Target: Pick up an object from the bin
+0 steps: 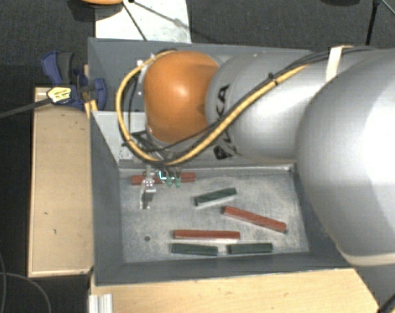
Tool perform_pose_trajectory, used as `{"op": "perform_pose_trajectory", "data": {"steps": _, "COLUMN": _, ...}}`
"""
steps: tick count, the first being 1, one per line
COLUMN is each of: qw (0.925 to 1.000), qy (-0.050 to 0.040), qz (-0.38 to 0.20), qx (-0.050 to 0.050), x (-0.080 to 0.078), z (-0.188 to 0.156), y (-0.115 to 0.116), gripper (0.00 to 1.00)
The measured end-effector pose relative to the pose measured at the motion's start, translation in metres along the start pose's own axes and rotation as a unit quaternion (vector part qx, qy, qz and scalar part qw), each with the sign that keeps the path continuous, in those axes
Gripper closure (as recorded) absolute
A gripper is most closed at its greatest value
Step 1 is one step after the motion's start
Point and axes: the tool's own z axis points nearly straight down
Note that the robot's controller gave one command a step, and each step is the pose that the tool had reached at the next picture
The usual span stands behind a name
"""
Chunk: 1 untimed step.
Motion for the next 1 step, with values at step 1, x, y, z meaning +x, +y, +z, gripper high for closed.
{"op": "perform_pose_trajectory", "data": {"steps": 1, "qw": 1.0, "qy": -0.0039, "qz": 0.003, "qx": -0.001, "x": -0.0022, "z": -0.0049, "y": -0.0011, "gripper": 0.0}}
